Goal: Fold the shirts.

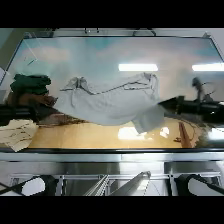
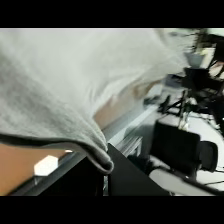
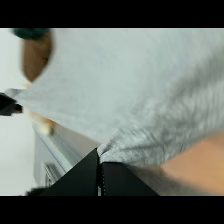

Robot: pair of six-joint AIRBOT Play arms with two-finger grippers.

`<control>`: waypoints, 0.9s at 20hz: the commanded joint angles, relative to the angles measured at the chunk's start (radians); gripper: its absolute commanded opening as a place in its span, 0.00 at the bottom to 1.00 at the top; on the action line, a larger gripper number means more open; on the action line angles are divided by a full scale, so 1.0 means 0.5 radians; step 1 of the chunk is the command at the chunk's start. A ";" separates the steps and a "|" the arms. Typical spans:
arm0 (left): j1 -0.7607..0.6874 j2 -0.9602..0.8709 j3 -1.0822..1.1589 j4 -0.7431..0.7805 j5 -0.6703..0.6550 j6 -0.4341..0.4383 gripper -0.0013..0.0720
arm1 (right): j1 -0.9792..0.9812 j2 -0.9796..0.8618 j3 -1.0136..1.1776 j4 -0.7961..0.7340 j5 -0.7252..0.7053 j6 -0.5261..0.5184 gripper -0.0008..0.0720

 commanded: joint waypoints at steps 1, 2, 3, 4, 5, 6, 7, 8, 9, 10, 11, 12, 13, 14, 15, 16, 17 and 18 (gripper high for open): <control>0.062 0.513 0.186 -0.806 -0.264 0.146 0.05 | -0.123 0.690 0.327 0.469 0.069 -0.065 0.04; 0.096 0.714 0.321 -0.977 -0.260 0.145 0.05 | -0.185 0.892 0.521 0.487 -0.024 -0.072 0.04; 0.143 0.887 0.477 -1.045 -0.220 0.139 0.05 | -0.254 1.069 0.716 0.479 -0.146 -0.072 0.04; 0.215 1.045 0.674 -1.057 -0.166 0.124 0.05 | -0.318 1.204 0.885 0.452 -0.273 -0.072 0.04; 0.301 1.156 0.860 -1.062 -0.110 0.087 0.05 | -0.381 1.307 1.029 0.414 -0.394 -0.071 0.04; 0.413 1.237 1.067 -1.078 -0.056 0.066 0.05 | -0.452 1.392 1.164 0.372 -0.508 -0.072 0.03; 0.523 1.270 1.257 -1.076 -0.011 0.050 0.05 | -0.520 1.450 1.277 0.293 -0.623 -0.092 0.03; 0.617 1.257 1.434 -1.077 0.022 0.027 0.05 | -0.578 1.482 1.368 0.207 -0.711 -0.092 0.03; 0.661 1.200 1.613 -1.079 0.024 -0.030 0.05 | -0.632 1.489 1.450 0.143 -0.755 -0.092 0.03; 0.639 1.114 1.759 -1.078 0.022 -0.090 0.05 | -0.664 1.480 1.509 0.104 -0.765 -0.092 0.03; 0.587 1.030 1.849 -1.072 0.010 -0.132 0.05 | -0.678 1.460 1.544 0.053 -0.763 -0.092 0.03; 0.529 0.941 1.896 -1.057 -0.029 -0.163 0.05 | -0.679 1.430 1.548 0.024 -0.752 -0.090 0.03; 0.472 0.856 1.904 -1.018 -0.113 -0.204 0.05 | -0.679 1.366 1.547 0.014 -0.672 -0.074 0.03; 0.404 0.778 1.878 -0.909 -0.181 -0.255 0.05 | -0.678 1.281 1.546 0.022 -0.558 -0.024 0.03; 0.302 0.713 1.817 -0.781 -0.218 -0.276 0.05 | -0.678 1.180 1.535 0.039 -0.434 0.024 0.03; 0.170 0.637 1.723 -0.648 -0.217 -0.280 0.05 | -0.665 1.067 1.498 0.086 -0.311 0.022 0.03; 0.056 0.559 1.636 -0.529 -0.215 -0.279 0.05 | -0.632 0.961 1.437 0.092 -0.243 0.022 0.04; -0.066 0.467 1.541 -0.394 -0.201 -0.266 0.05 | -0.589 0.880 1.355 0.071 -0.212 0.022 0.04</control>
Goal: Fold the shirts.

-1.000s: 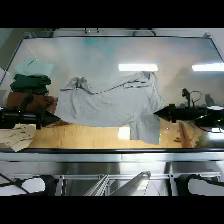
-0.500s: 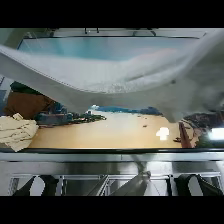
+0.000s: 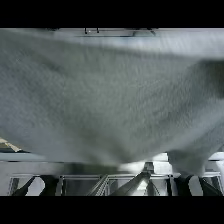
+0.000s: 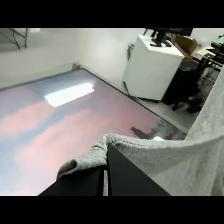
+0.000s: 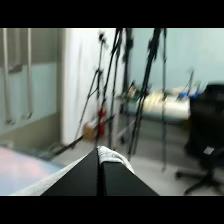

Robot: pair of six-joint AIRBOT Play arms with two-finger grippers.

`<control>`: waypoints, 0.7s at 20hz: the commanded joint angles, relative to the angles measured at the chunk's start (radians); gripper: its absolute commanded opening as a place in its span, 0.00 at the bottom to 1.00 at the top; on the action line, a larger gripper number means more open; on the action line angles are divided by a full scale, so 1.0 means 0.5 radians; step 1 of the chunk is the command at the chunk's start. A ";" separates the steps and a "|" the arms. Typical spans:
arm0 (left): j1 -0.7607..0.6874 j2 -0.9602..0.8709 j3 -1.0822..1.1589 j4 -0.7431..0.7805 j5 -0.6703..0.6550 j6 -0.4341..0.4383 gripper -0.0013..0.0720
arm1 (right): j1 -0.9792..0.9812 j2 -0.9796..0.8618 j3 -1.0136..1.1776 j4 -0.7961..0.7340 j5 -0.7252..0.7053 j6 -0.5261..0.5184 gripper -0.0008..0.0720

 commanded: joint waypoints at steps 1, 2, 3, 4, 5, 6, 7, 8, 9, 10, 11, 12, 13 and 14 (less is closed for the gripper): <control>-0.383 -0.299 -0.218 0.462 -0.019 -0.008 0.05 | 0.098 -0.293 -0.210 -0.041 0.202 0.037 0.03; -0.496 -0.409 -0.304 0.568 0.047 0.056 0.05 | 0.166 -0.378 -0.343 -0.069 0.195 0.024 0.04; -0.594 -0.536 -0.373 0.666 0.128 0.130 0.05 | 0.246 -0.472 -0.470 -0.114 0.161 -0.002 0.04; -0.671 -0.674 -0.418 0.733 0.201 0.163 0.05 | 0.329 -0.578 -0.599 -0.167 0.098 -0.034 0.04; -0.732 -0.844 -0.447 0.780 0.267 0.201 0.05 | 0.412 -0.705 -0.731 -0.195 0.006 -0.100 0.04; -0.771 -1.022 -0.445 0.782 0.279 0.253 0.05 | 0.488 -0.842 -0.829 -0.185 -0.095 -0.175 0.04; -0.797 -1.214 -0.408 0.780 0.279 0.280 0.05 | 0.575 -1.017 -0.884 -0.183 -0.208 -0.266 0.04; -0.818 -1.434 -0.327 0.780 0.280 0.291 0.05 | 0.655 -1.211 -0.890 -0.177 -0.299 -0.340 0.04; -0.822 -1.637 -0.218 0.779 0.278 0.290 0.05 | 0.718 -1.386 -0.888 -0.108 -0.391 -0.423 0.04; -0.823 -1.844 -0.082 0.761 0.265 0.268 0.05 | 0.770 -1.556 -0.880 0.027 -0.468 -0.524 0.03; -0.823 -2.029 0.070 0.759 0.258 0.211 0.04 | 0.801 -1.727 -0.853 0.209 -0.493 -0.641 0.03; -0.822 -2.169 0.217 0.761 0.260 0.156 0.04 | 0.814 -1.870 -0.810 0.383 -0.484 -0.733 0.03; -0.821 -2.283 0.372 0.761 0.261 0.119 0.04 | 0.815 -1.999 -0.745 0.519 -0.478 -0.788 0.04; -0.809 -2.360 0.509 0.761 0.269 0.095 0.04 | 0.814 -2.097 -0.664 0.579 -0.478 -0.801 0.03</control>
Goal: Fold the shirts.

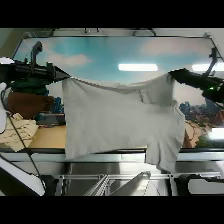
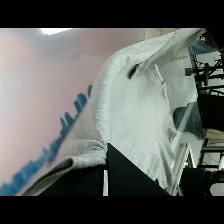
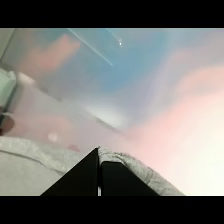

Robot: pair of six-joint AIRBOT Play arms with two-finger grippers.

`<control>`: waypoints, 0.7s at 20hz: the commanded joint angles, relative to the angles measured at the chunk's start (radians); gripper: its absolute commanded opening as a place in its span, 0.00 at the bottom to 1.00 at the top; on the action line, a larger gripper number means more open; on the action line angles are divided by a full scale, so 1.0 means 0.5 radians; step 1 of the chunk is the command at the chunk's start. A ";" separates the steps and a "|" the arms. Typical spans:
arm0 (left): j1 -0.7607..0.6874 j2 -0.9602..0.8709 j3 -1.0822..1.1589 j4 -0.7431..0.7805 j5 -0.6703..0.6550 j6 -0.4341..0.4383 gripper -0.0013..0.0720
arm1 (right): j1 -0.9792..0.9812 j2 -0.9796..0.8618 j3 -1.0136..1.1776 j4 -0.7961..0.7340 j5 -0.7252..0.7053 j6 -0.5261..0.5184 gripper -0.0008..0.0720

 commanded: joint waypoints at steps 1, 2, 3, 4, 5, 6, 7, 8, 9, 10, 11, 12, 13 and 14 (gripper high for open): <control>0.003 -0.429 0.489 0.020 0.014 -0.121 0.04 | 0.059 -0.435 0.188 0.350 -0.074 -0.220 0.04; 0.018 -0.479 0.621 0.027 0.021 -0.181 0.04 | 0.055 -0.485 0.271 0.350 -0.073 -0.219 0.04; 0.037 -0.494 0.670 0.026 0.043 -0.204 0.05 | 0.044 -0.520 0.344 0.349 -0.073 -0.203 0.04; 0.043 -0.491 0.661 0.025 0.039 -0.207 0.05 | 0.034 -0.533 0.391 0.345 -0.073 -0.188 0.04; 0.060 -0.472 0.600 0.025 0.029 -0.206 0.05 | 0.019 -0.536 0.419 0.340 -0.073 -0.187 0.03; 0.063 -0.447 0.512 0.027 0.014 -0.194 0.05 | 0.002 -0.534 0.433 0.311 -0.049 -0.150 0.03; 0.082 -0.433 0.433 0.028 -0.017 -0.188 0.04 | -0.020 -0.533 0.436 0.234 0.018 -0.093 0.04; 0.085 -0.435 0.386 0.027 -0.067 -0.189 0.04 | -0.050 -0.533 0.436 0.124 0.130 -0.037 0.04; 0.098 -0.435 0.336 0.028 -0.114 -0.189 0.04 | -0.079 -0.533 0.436 -0.033 0.222 0.034 0.04; 0.100 -0.435 0.294 0.027 -0.142 -0.190 0.04 | -0.101 -0.533 0.436 -0.232 0.301 0.130 0.04; 0.100 -0.435 0.249 0.028 -0.174 -0.190 0.04 | -0.114 -0.533 0.436 -0.438 0.359 0.224 0.04; 0.099 -0.435 0.208 0.028 -0.213 -0.191 0.04 | -0.117 -0.533 0.433 -0.655 0.410 0.327 0.04; 0.099 -0.435 0.172 0.028 -0.255 -0.192 0.04 | -0.116 -0.533 0.431 -0.825 0.459 0.396 0.04; 0.099 -0.435 0.140 0.028 -0.293 -0.199 0.03 | -0.114 -0.533 0.430 -0.955 0.507 0.454 0.04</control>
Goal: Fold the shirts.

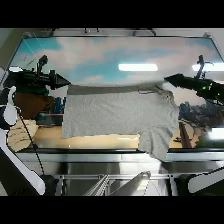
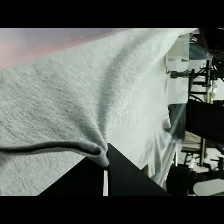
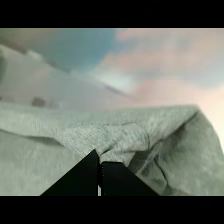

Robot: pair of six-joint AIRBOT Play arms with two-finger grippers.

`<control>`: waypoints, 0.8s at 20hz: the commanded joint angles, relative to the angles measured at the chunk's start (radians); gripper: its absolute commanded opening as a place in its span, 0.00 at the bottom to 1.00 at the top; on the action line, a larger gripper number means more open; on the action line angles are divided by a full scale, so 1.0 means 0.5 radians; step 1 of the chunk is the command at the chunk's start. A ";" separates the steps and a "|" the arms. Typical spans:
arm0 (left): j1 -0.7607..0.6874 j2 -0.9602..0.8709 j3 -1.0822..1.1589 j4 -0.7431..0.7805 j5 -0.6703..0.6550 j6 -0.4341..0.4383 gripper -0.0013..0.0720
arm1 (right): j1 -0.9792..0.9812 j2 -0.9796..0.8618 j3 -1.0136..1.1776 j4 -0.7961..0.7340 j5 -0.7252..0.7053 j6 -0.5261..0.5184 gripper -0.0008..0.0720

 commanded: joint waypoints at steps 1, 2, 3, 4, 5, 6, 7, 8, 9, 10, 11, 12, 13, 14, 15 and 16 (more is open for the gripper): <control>0.006 -0.002 -0.132 0.001 -0.160 -0.034 0.03 | -0.014 -0.005 0.006 -0.594 0.223 0.281 0.04; 0.006 -0.002 -0.155 0.002 -0.200 -0.045 0.03 | -0.014 -0.005 0.006 -0.634 0.251 0.309 0.04; 0.005 -0.002 -0.178 0.003 -0.241 -0.063 0.03 | -0.015 -0.005 0.006 -0.653 0.263 0.328 0.04; 0.002 -0.002 -0.196 0.008 -0.275 -0.078 0.03 | -0.015 -0.004 0.006 -0.690 0.264 0.365 0.04; 0.002 -0.002 -0.208 0.051 -0.291 -0.081 0.03 | -0.015 -0.002 0.006 -0.747 0.264 0.401 0.04; 0.002 -0.002 -0.210 0.140 -0.290 -0.113 0.03 | -0.015 -0.001 0.006 -0.806 0.265 0.434 0.04; 0.002 -0.002 -0.210 0.230 -0.283 -0.150 0.03 | -0.014 -0.002 0.006 -0.863 0.265 0.468 0.03; 0.002 -0.002 -0.210 0.315 -0.278 -0.178 0.03 | -0.014 -0.002 0.006 -0.900 0.264 0.480 0.04; 0.002 -0.002 -0.210 0.375 -0.262 -0.202 0.03 | -0.015 -0.002 0.006 -0.903 0.264 0.484 0.04; 0.002 -0.002 -0.210 0.404 -0.250 -0.226 0.03 | -0.014 -0.002 0.006 -0.902 0.263 0.485 0.04; 0.002 -0.002 -0.210 0.414 -0.254 -0.235 0.03 | -0.014 -0.002 0.006 -0.902 0.264 0.486 0.04; 0.002 -0.002 -0.210 0.414 -0.257 -0.240 0.03 | -0.014 -0.002 0.006 -0.901 0.271 0.487 0.04; 0.002 -0.002 -0.209 0.415 -0.262 -0.250 0.03 | -0.014 -0.002 0.006 -0.902 0.292 0.493 0.04; 0.002 -0.002 -0.209 0.415 -0.275 -0.257 0.03 | -0.015 -0.002 0.006 -0.902 0.321 0.494 0.07; 0.002 -0.002 -0.209 0.414 -0.302 -0.280 0.15 | -0.017 -0.001 0.008 -0.902 0.353 0.516 0.28; 0.002 -0.002 -0.209 0.415 -0.336 -0.336 0.40 | -0.021 0.005 0.008 -0.904 0.369 0.546 0.39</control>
